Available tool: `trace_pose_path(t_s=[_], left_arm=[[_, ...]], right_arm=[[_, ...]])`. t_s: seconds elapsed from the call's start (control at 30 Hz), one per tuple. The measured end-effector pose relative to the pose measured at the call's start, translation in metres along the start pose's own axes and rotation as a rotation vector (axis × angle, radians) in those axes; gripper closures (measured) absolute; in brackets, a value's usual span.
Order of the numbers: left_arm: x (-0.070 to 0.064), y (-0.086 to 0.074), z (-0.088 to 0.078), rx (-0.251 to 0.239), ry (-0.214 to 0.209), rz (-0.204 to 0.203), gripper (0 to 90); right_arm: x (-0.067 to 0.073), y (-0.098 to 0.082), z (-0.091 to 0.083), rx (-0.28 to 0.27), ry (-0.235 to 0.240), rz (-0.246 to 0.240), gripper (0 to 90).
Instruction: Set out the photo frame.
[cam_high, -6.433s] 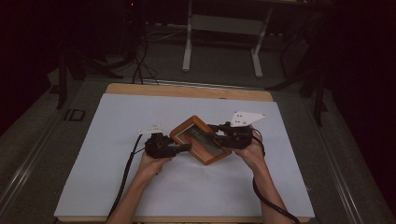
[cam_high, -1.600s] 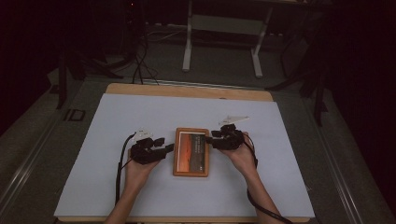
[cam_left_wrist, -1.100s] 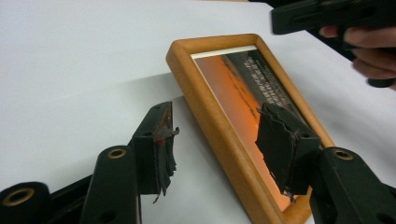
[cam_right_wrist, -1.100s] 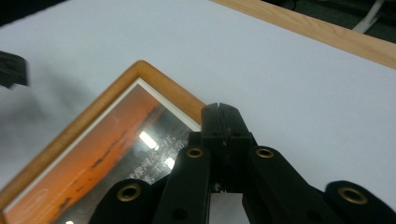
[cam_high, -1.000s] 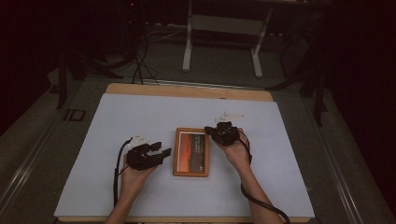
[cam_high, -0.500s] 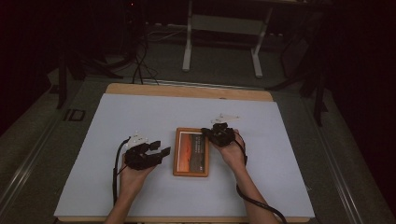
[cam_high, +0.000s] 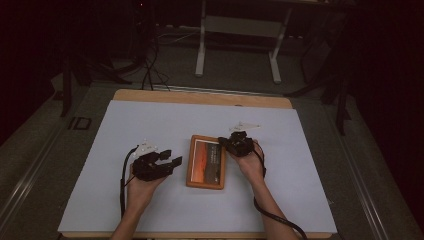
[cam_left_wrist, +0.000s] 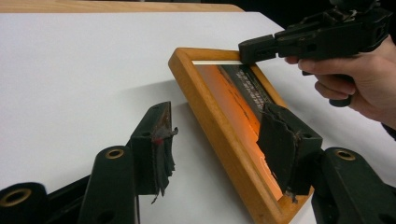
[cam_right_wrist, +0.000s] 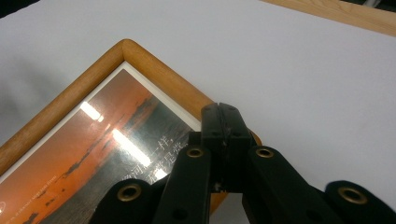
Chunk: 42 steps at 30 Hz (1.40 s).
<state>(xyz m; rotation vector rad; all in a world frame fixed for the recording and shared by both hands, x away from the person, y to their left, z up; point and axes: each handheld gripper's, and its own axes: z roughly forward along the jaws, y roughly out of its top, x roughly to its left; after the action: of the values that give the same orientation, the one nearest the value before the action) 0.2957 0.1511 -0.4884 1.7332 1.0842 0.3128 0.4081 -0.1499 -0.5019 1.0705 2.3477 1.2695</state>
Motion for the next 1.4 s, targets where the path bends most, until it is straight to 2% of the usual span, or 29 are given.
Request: trace_pose_path(t_s=[0.13,0.33,0.4,0.53,0.83,1.07,1.1,1.17,1.2,1.23,1.27,1.37,1.4], left_arm=[[-0.002,0.001,0.0,-0.001,-0.007,-0.003,45.0],[-0.005,0.003,-0.001,-0.015,-0.019,-0.016,44.9],[-0.007,0.003,0.0,-0.004,-0.028,-0.028,44.8],[-0.009,0.003,0.003,0.003,-0.046,-0.021,44.5],[-0.023,0.001,0.012,0.017,-0.091,0.035,29.6],[-0.037,-0.006,0.029,0.084,-0.104,0.04,15.4],[-0.037,-0.006,0.029,0.084,-0.104,0.04,15.5],[-0.042,-0.01,0.037,0.12,-0.095,0.039,16.3],[-0.044,-0.012,0.043,0.134,-0.099,0.02,17.9],[-0.044,-0.012,0.043,0.134,-0.099,0.02,19.9],[-0.046,-0.013,0.047,0.134,-0.115,-0.006,21.2],[-0.046,-0.012,0.052,0.138,-0.14,-0.029,24.7],[-0.046,-0.012,0.054,0.144,-0.161,-0.044,30.7]], right_arm=[[-0.002,-0.002,0.0,-0.004,-0.001,0.01,90.0],[-0.01,-0.009,0.001,0.008,-0.014,0.057,90.0],[-0.012,-0.011,0.002,0.015,-0.021,0.064,90.0],[-0.015,-0.014,0.004,0.027,-0.028,0.075,90.0],[-0.019,-0.019,0.004,0.039,-0.028,0.087,90.0],[-0.019,-0.019,0.004,0.044,-0.026,0.086,90.0],[-0.019,-0.019,0.004,0.044,-0.026,0.086,90.0],[-0.019,-0.02,0.004,0.04,-0.027,0.089,90.0],[-0.019,-0.02,0.004,0.035,-0.028,0.092,90.0],[-0.019,-0.02,0.004,0.034,-0.029,0.092,90.0],[-0.019,-0.02,0.003,0.036,-0.029,0.091,90.0],[-0.019,-0.02,0.004,0.037,-0.029,0.088,90.0],[-0.019,-0.02,0.004,0.037,-0.03,0.088,90.0]])
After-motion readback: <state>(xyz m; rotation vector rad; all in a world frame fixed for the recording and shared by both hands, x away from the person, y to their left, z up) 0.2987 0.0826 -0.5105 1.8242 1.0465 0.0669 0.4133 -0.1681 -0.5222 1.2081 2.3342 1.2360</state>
